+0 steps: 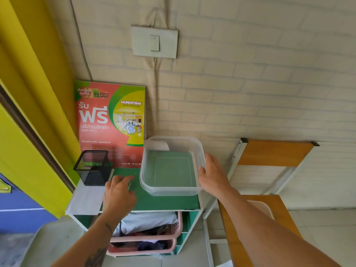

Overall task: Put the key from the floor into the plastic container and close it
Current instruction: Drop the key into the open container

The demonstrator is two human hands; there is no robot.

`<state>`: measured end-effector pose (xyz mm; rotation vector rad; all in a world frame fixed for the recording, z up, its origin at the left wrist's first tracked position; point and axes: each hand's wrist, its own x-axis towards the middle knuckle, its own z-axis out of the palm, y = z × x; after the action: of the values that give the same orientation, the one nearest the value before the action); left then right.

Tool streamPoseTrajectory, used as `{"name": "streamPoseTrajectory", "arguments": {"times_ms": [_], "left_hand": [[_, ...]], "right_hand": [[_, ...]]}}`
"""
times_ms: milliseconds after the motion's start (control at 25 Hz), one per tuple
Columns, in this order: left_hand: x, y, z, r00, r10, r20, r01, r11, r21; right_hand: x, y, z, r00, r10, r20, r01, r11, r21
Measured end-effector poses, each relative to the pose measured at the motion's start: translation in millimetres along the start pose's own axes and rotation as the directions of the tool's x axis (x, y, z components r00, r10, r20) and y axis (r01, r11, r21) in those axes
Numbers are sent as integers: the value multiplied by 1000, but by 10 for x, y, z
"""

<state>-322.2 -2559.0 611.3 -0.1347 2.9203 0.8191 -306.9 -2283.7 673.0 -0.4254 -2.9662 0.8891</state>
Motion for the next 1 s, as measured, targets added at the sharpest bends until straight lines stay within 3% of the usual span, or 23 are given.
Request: {"name": "streamPoseTrajectory", "arguments": {"times_ms": [120, 320, 440, 640, 880, 1000], "left_hand": [[13, -87, 26, 998, 28, -59, -23, 996, 89], [84, -146, 9, 985, 117, -129, -106, 990, 88], [96, -30, -61, 972, 69, -223, -100, 986, -130], [166, 384, -282, 942, -79, -327, -89, 878, -470], [107, 860, -519, 919, -51, -391, -210, 776, -595], [249, 1034, -440, 960, 22, -279, -197, 760, -619]], "right_hand": [[62, -5, 62, 999, -42, -2, 42, 999, -30], [110, -14, 151, 997, -82, -1, 81, 989, -125], [118, -29, 147, 993, -118, 29, 121, 975, -188], [110, -43, 140, 994, -112, 14, 113, 972, -205], [98, -46, 127, 994, -105, 32, 109, 973, -205], [85, -75, 101, 996, -78, 47, 86, 977, -194]]}}
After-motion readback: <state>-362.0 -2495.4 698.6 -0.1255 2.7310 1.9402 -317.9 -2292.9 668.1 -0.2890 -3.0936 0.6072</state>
